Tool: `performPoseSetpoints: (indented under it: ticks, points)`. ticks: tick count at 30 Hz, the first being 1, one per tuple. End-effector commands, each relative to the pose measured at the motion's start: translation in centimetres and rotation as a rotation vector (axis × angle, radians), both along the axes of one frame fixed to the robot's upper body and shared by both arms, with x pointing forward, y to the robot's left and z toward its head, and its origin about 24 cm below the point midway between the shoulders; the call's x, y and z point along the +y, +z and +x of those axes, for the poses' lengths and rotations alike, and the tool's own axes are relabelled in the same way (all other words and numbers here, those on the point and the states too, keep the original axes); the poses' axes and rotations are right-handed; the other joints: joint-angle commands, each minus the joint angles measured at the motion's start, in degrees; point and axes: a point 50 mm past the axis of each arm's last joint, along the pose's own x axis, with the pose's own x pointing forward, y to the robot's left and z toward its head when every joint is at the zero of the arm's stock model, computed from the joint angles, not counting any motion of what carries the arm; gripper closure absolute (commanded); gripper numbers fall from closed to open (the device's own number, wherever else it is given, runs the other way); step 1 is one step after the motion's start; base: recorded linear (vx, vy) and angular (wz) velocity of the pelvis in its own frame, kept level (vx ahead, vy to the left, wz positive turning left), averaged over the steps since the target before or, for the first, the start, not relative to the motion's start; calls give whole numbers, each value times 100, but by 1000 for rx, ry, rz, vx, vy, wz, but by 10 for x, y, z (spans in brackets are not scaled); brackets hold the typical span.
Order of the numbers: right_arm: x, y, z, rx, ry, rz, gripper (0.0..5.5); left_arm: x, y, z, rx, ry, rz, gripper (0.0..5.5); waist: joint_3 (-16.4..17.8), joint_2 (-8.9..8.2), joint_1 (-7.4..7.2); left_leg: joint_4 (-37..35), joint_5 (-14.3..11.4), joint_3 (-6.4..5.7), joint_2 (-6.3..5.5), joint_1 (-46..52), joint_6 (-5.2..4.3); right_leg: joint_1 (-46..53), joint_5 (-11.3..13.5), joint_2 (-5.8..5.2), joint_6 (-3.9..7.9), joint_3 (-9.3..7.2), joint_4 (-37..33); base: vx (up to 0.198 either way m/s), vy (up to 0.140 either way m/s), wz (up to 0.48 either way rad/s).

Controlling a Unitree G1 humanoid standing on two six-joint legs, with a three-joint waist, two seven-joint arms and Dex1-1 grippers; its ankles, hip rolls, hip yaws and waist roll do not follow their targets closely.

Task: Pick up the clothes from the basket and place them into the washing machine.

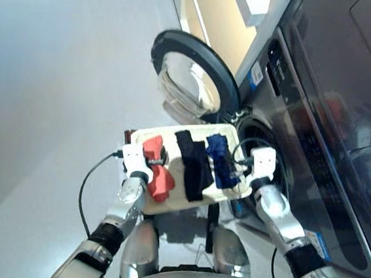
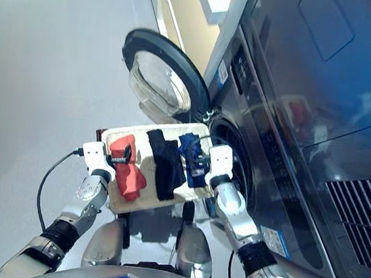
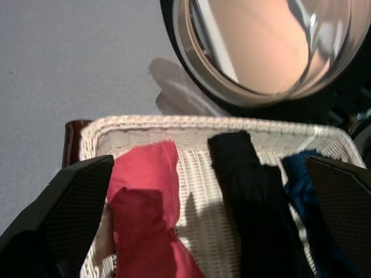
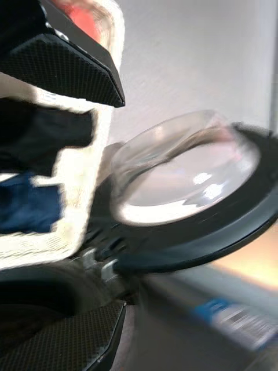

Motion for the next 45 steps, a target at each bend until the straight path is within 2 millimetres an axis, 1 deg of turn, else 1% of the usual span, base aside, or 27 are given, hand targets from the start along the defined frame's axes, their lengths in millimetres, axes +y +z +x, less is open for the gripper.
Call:
performPoseSetpoints:
  ticks: [1, 4, 6, 8, 10, 11, 12, 15, 21, 23, 25, 27, 30, 33, 35, 38, 39, 42, 45]
  points:
    - [26, 57, -13, -257, 113, 123, 0, -23, 32, 8, -166, -16, -45, 0, 5, 25, 67, 972, -721, -132, -77, -258, 97, -609, -697, -98, 54, 102, 1337, -174, -28, -34]
    - [41, 82, -17, -344, 167, 193, 0, -29, 46, 17, -204, 5, -53, 0, 231, 34, 22, 1309, -736, -219, -99, -817, 101, -1125, -724, -115, 26, 134, 1668, -185, -37, 27]
    - [46, 94, -20, -398, 184, 203, 0, -30, 52, 22, -218, 16, -53, 0, 332, 33, 4, 1499, -741, -261, -102, -1142, 117, -1428, -738, -80, -8, 164, 1849, -156, -32, 134]
    - [50, 106, -24, -451, 199, 212, 0, -30, 58, 26, -232, 35, -49, 0, 337, 48, 1, 1617, -727, -303, -118, -1476, 138, -1758, -739, -60, -37, 175, 1979, -114, -11, 110]
    - [53, 113, -24, -478, 195, 227, 0, -30, 58, 29, -220, 61, -55, 0, 337, 40, -7, 1746, -725, -322, -119, -1793, 154, -2056, -740, -61, -61, 164, 2091, -79, -12, 46]
    - [53, 113, -24, -479, 195, 227, 0, -30, 58, 30, -220, 61, -55, 0, 337, 43, -7, 1795, -763, -325, -114, -1813, 153, -2073, -773, -59, -60, 166, 2133, -105, 7, 11]
    - [56, 123, -25, -514, 190, 262, 0, -32, 61, 36, -205, 105, -90, 0, 337, 49, -26, 1927, -764, -340, -110, -2151, 153, -2414, -775, -64, -66, 212, 2265, -89, 4, -8]
    - [56, 130, -26, -556, 152, 284, 0, -33, 65, 43, -195, 136, -101, 0, 337, 60, -63, 2059, -775, -343, -122, -2485, 159, -2742, -785, -62, -87, 239, 2380, -82, 18, -22]
    - [58, 140, -28, -603, 131, 298, 0, -30, 71, 56, -168, 211, -146, 0, 337, 45, -141, 2273, -803, -332, -98, -2994, 165, -3284, -787, -17, -100, 315, 2571, -29, 11, -25]
    - [59, 142, -28, -613, 127, 295, 0, -27, 76, 62, -163, 243, -143, 0, 337, 34, -174, 2340, -818, -323, -90, -3123, 161, -3431, -798, 0, -104, 336, 2633, 0, 0, 0]
    - [62, 143, -28, -616, 137, 297, 0, -21, 74, 68, -133, 281, -159, 0, 337, 16, -208, 2435, -848, -323, -76, -3258, 158, -3576, -829, 14, -107, 363, 2728, 0, 0, 0]
    - [62, 144, -29, -617, 147, 307, 0, -17, 81, 72, -143, 292, -162, 0, 337, 3, -235, 2557, -893, -327, -47, -3380, 155, -3733, -867, 20, -108, 383, 2855, 0, 0, 0]
    - [63, 147, -31, -626, 167, 310, 0, -15, 87, 77, -152, 288, -165, 0, 337, 12, -277, 2707, -923, -337, -22, -3603, 141, -3932, -897, 18, -104, 396, 2978, 0, 0, 0]
    - [66, 149, -32, -629, 183, 312, 0, -13, 91, 81, -153, 294, -165, 0, 337, 11, -300, 2787, -939, -348, -28, -3739, 138, -4077, -916, 36, -108, 393, 3055, 0, 0, 0]
    - [69, 152, -34, -636, 208, 316, 0, -10, 97, 87, -155, 307, -157, 0, 337, -2, -327, 2827, -937, -343, -11, -3894, 136, -4257, -945, 57, -104, 385, 3133, 0, 0, 0]
    - [71, 154, -36, -646, 234, 320, 0, -5, 101, 91, -151, 321, -135, 0, 337, -14, -367, 2883, -935, -370, -1, -4045, 129, -4412, -950, 42, -98, 375, 3197, 28, -4, -6]
    - [72, 151, -37, -632, 239, 325, 0, -3, 97, 91, -135, 329, -128, 0, 337, -12, -372, 2963, -1140, -386, 10, -3946, 98, -4322, -1147, 42, -69, 369, 3296, 88, 4, -19]
    - [76, 151, -39, -621, 267, 334, 0, 4, 96, 96, -100, 361, -124, 0, 337, -44, -404, 3004, -1139, -391, 21, -4045, 87, -4412, -1153, 58, -69, 378, 3325, 28, 5, -2]
    - [75, 150, -39, -616, 279, 338, 0, 10, 97, 100, -81, 374, -111, 0, 337, -68, -440, 3012, -1131, -404, 29, -4112, 77, -4474, -1145, 72, -65, 390, 3321, 0, 0, 0]
